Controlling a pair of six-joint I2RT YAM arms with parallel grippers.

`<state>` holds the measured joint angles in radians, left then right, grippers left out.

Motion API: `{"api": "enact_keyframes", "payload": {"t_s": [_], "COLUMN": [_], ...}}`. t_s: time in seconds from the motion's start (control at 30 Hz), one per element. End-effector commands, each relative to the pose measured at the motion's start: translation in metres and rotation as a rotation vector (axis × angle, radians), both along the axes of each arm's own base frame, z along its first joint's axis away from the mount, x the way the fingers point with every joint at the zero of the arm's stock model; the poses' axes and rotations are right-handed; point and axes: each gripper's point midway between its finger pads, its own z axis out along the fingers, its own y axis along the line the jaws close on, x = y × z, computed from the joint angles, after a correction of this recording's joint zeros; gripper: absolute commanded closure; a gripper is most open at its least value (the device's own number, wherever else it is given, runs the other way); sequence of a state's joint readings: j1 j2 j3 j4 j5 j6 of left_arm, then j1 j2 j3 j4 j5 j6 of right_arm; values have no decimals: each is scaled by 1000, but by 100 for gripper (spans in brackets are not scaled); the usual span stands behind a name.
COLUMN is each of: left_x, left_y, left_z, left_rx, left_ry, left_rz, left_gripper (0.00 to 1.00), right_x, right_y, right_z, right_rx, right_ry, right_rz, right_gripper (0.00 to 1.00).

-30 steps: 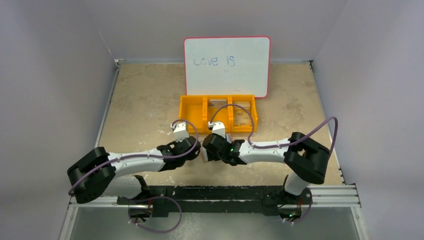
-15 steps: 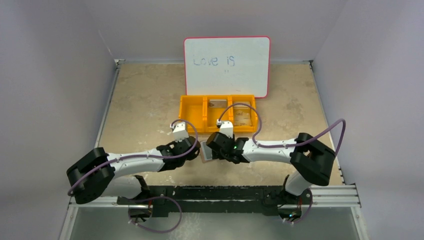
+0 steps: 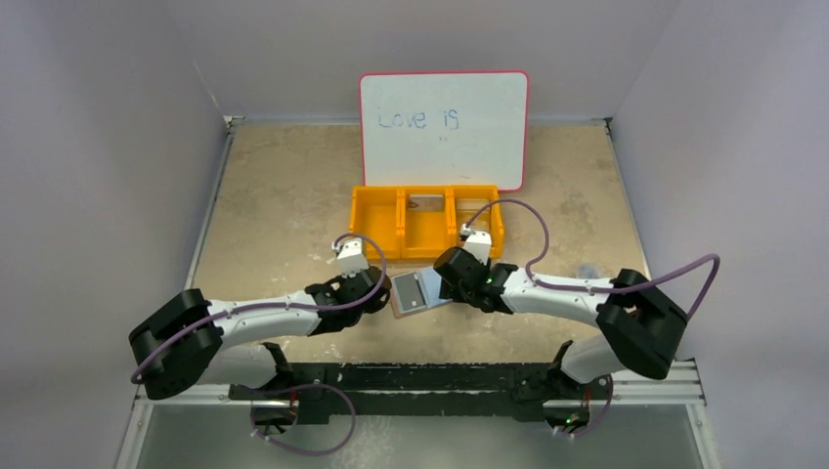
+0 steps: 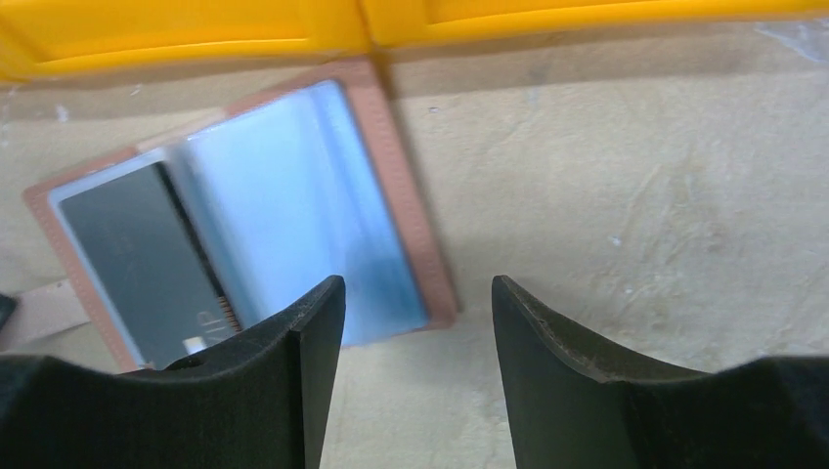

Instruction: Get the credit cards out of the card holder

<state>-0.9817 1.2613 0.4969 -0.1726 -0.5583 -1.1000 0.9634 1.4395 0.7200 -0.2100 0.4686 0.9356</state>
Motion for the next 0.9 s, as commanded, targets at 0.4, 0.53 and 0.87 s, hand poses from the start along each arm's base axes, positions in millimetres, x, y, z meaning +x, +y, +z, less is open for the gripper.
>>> {"api": "enact_keyframes", "payload": {"t_s": [0.4,0.53,0.87], "left_x": [12,15,24], "left_y": [-8,-13,-28], "left_z": [20,28,41], "left_rx": [-16,-19,-65], "left_ry": [-50,-63,-101], "left_rz": [-7,-20,-40], "left_gripper": [100,96,53], "right_x": [16,18,5], "right_y": [3,30,79], "right_z": [71,117,94], "right_rx": [166,306,534], "right_ry": [-128,-228,-106], "right_rz": [60,201,348], "right_gripper": [44,44,55]}}
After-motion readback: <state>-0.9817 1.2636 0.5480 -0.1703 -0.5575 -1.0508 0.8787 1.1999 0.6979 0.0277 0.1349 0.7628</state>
